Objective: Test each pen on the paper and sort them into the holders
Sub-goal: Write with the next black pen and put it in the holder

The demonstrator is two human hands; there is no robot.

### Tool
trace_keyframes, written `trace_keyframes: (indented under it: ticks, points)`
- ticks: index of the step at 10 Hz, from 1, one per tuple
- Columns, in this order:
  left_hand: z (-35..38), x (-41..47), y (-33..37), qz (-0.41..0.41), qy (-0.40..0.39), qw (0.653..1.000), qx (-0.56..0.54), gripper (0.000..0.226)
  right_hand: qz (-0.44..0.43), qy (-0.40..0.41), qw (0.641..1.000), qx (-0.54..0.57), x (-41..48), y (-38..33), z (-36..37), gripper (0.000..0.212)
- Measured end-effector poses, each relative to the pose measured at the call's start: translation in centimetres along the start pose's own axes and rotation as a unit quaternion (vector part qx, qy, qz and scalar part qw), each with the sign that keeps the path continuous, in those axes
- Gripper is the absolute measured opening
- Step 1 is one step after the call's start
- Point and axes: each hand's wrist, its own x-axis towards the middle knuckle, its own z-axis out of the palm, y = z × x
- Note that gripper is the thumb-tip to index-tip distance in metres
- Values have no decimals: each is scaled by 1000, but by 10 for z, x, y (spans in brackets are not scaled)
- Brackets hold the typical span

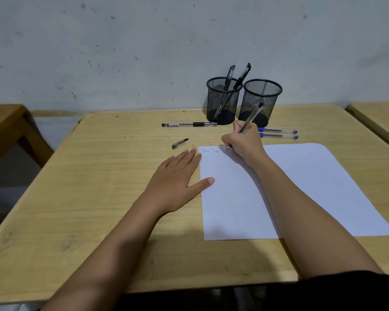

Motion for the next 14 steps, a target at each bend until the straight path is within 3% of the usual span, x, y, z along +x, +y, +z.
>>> trace_keyframes:
  ticks: [5, 6, 7, 8, 10, 11, 12, 14]
  points:
    - [1, 1, -1, 1, 8, 1000, -8, 72, 7, 18, 1000, -4, -4, -4, 0, 41]
    - [-1, 1, 0, 3, 21, 1000, -21, 73, 17, 49, 996, 68, -5, -4, -4, 38]
    - [-3, 0, 0, 6, 32, 999, -32, 74, 20, 29, 981, 191, -9, -9, -9, 31]
    - [-4, -1, 1, 8, 45, 997, -58, 71, 28, 12, 972, 233, -8, -11, -14, 20]
    - [-18, 1, -3, -1, 124, 958, -260, 39, 44, -11, 960, 275, -7, -28, -35, 9]
    - [-30, 18, -14, -43, 172, 956, -232, 36, 50, -12, 961, 273, -12, -32, -42, 8]
    - [-30, 39, -24, -100, 161, 963, -191, 37, 46, -19, 957, 285, -21, -36, -41, 7]
    - [-19, 45, -22, -77, 198, 957, -200, 17, 61, -41, 949, 307, -35, -36, -37, 10]
